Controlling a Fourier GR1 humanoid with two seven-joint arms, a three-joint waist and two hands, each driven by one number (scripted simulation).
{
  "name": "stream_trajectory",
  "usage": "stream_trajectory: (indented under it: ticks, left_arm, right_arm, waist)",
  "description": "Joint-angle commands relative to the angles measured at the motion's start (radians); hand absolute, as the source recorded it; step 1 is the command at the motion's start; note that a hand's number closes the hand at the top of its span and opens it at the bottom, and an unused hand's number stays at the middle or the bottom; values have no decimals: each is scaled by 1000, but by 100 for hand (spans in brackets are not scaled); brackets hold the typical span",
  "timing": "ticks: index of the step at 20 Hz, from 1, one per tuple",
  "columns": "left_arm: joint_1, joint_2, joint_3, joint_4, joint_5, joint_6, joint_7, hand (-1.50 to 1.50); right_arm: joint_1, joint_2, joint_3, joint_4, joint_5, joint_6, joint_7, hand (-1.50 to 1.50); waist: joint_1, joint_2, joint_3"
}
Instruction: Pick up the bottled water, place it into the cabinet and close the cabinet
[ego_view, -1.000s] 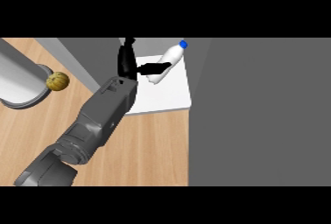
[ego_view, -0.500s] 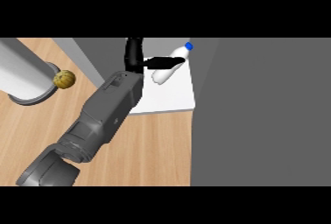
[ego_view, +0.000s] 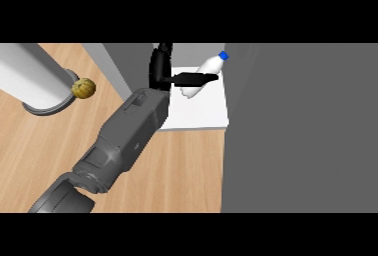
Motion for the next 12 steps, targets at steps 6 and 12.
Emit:
stream_trajectory:
  ticks: [6, 12]
  left_arm:
    - [237, -4, -102, -258, 47, -59, 7, -150]
    - [394, -4, -267, -528, 134, -78, 47, -150]
  right_arm:
    - [77, 22, 24, -109, -32, -20, 34, -150]
    - [66, 29, 107, -134, 29, -48, 75, -150]
  waist:
    - [26, -16, 0]
    - [22, -17, -1]
